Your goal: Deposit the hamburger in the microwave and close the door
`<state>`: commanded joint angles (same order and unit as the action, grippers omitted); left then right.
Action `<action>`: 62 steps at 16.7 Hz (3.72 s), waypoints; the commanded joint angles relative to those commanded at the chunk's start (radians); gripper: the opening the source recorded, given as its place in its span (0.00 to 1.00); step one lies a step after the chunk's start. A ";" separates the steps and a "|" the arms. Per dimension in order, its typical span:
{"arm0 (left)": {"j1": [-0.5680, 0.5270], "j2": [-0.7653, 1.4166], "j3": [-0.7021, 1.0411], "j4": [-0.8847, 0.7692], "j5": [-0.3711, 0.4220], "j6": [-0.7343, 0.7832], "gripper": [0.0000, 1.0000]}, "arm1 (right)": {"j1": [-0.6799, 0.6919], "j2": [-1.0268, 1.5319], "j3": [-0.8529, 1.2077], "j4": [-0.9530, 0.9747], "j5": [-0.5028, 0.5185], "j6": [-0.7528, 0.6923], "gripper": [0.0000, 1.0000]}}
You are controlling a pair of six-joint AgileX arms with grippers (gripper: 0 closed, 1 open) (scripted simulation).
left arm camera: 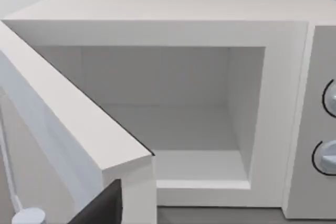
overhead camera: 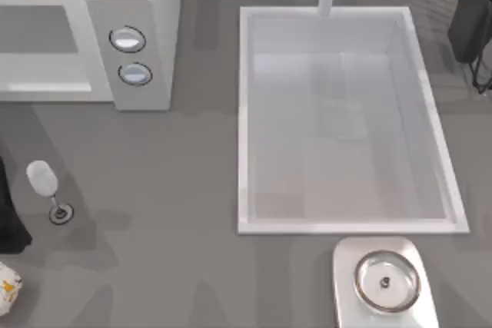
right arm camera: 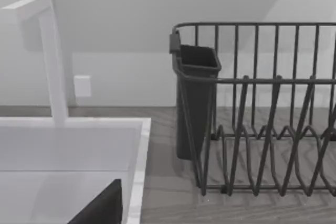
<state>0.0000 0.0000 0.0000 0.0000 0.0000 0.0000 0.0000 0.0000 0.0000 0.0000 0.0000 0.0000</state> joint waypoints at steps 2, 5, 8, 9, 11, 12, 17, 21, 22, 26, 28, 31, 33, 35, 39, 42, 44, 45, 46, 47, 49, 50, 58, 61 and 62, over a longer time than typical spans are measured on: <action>0.000 0.001 0.001 -0.001 0.000 0.001 1.00 | 0.000 0.000 0.000 0.000 0.000 0.000 1.00; 0.004 0.067 0.051 -0.060 0.002 0.029 1.00 | 0.000 0.000 0.000 0.000 0.000 0.000 1.00; 0.017 0.229 0.151 -0.193 0.001 0.081 1.00 | 0.000 0.000 0.000 0.000 0.000 0.000 1.00; 0.023 0.303 0.192 -0.247 0.001 0.101 1.00 | 0.000 0.000 0.000 0.000 0.000 0.000 1.00; 0.036 0.473 0.281 -0.365 -0.001 0.145 1.00 | 0.000 0.000 0.000 0.000 0.000 0.000 1.00; 0.043 0.565 0.328 -0.425 -0.002 0.169 1.00 | 0.000 0.000 0.000 0.000 0.000 0.000 1.00; 0.070 1.010 0.561 -0.714 -0.001 0.283 1.00 | 0.000 0.000 0.000 0.000 0.000 0.000 1.00; 0.085 1.262 0.704 -0.889 0.001 0.354 1.00 | 0.000 0.000 0.000 0.000 0.000 0.000 1.00; 0.088 1.303 0.729 -0.919 0.001 0.366 1.00 | 0.000 0.000 0.000 0.000 0.000 0.000 1.00; 0.094 1.365 0.770 -0.971 -0.001 0.387 1.00 | 0.000 0.000 0.000 0.000 0.000 0.000 1.00; 0.094 1.365 0.770 -0.971 -0.001 0.387 1.00 | 0.000 0.000 0.000 0.000 0.000 0.000 1.00; 0.089 1.369 0.755 -0.954 0.000 0.384 1.00 | 0.000 0.000 0.000 0.000 0.000 0.000 1.00; 0.092 1.400 0.726 -0.898 -0.001 0.384 1.00 | 0.000 0.000 0.000 0.000 0.000 0.000 1.00; 0.094 1.447 0.684 -0.801 -0.001 0.386 1.00 | 0.000 0.000 0.000 0.000 0.000 0.000 1.00; 0.097 1.543 0.597 -0.612 -0.001 0.392 1.00 | 0.000 0.000 0.000 0.000 0.000 0.000 1.00; 0.098 1.570 0.574 -0.570 -0.001 0.393 1.00 | 0.000 0.000 0.000 0.000 0.000 0.000 1.00; 0.098 1.570 0.574 -0.570 -0.001 0.393 1.00 | 0.000 0.000 0.000 0.000 0.000 0.000 1.00; 0.098 1.570 0.574 -0.570 -0.001 0.393 1.00 | 0.000 0.000 0.000 0.000 0.000 0.000 1.00; 0.098 1.570 0.574 -0.570 -0.001 0.393 0.92 | 0.000 0.000 0.000 0.000 0.000 0.000 1.00; 0.098 1.570 0.574 -0.570 -0.001 0.393 0.85 | 0.000 0.000 0.000 0.000 0.000 0.000 1.00; 0.098 1.570 0.574 -0.570 -0.001 0.393 0.70 | 0.000 0.000 0.000 0.000 0.000 0.000 1.00; 0.098 1.570 0.574 -0.570 -0.001 0.393 0.62 | 0.000 0.000 0.000 0.000 0.000 0.000 1.00; 0.098 1.570 0.574 -0.570 -0.001 0.393 0.02 | 0.000 0.000 0.000 0.000 0.000 0.000 1.00; 0.098 1.570 0.574 -0.570 -0.001 0.393 0.00 | 0.000 0.000 0.000 0.000 0.000 0.000 1.00; 0.098 1.570 0.574 -0.570 -0.001 0.393 0.00 | 0.000 0.000 0.000 0.000 0.000 0.000 1.00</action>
<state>0.0978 1.5698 0.5739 -0.5704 -0.0010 0.3932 0.0000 0.0000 0.0000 0.0000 0.0000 0.0000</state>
